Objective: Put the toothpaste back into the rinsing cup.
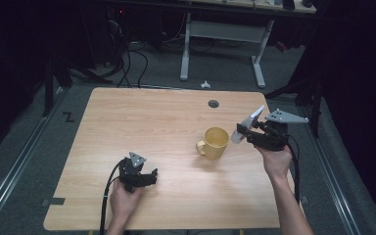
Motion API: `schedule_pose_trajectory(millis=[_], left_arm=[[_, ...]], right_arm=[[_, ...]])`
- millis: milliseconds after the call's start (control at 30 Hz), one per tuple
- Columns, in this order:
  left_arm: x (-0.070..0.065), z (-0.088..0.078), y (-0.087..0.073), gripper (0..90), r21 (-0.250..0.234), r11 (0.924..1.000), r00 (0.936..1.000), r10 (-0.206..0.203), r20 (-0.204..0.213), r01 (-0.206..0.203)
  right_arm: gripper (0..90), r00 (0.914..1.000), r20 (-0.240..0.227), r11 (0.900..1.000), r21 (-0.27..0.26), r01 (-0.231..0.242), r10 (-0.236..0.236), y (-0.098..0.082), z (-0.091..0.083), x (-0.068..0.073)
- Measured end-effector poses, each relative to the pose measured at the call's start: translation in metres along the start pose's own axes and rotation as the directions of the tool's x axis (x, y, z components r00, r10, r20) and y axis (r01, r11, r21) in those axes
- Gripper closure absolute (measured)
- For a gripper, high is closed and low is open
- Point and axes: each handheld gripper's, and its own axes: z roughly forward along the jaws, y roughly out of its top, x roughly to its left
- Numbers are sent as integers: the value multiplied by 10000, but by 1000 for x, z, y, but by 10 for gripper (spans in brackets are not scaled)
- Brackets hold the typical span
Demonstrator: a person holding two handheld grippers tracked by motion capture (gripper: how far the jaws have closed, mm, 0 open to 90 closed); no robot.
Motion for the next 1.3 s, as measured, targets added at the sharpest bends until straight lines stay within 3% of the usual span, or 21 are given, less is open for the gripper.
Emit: schedule_pose_trajectory(millis=[200, 333, 600, 1000, 1300], left_arm=[[0, 0, 0, 157, 0, 10000, 10000, 0, 0, 0], [0, 0, 0, 157, 1, 10000, 10000, 2, 0, -2], [0, 0, 0, 156, 0, 10000, 10000, 1, 2, -1], [0, 0, 0, 157, 2, 10000, 10000, 8, 7, -8], [0, 0, 0, 157, 0, 10000, 10000, 5, 6, -5]], right_arm=[[511, 9996, -172, 9998, 7, 215, -215, 5, 5, 6], [511, 9987, -508, 10000, -62, 56, -59, 7, 7, 8], [509, 9977, -540, 9991, 112, 406, -400, 11, 17, 17], [508, 9966, -713, 9990, 113, 425, -416, 16, 26, 23], [505, 9957, -582, 9960, 490, 744, -716, 12, 40, 28]])
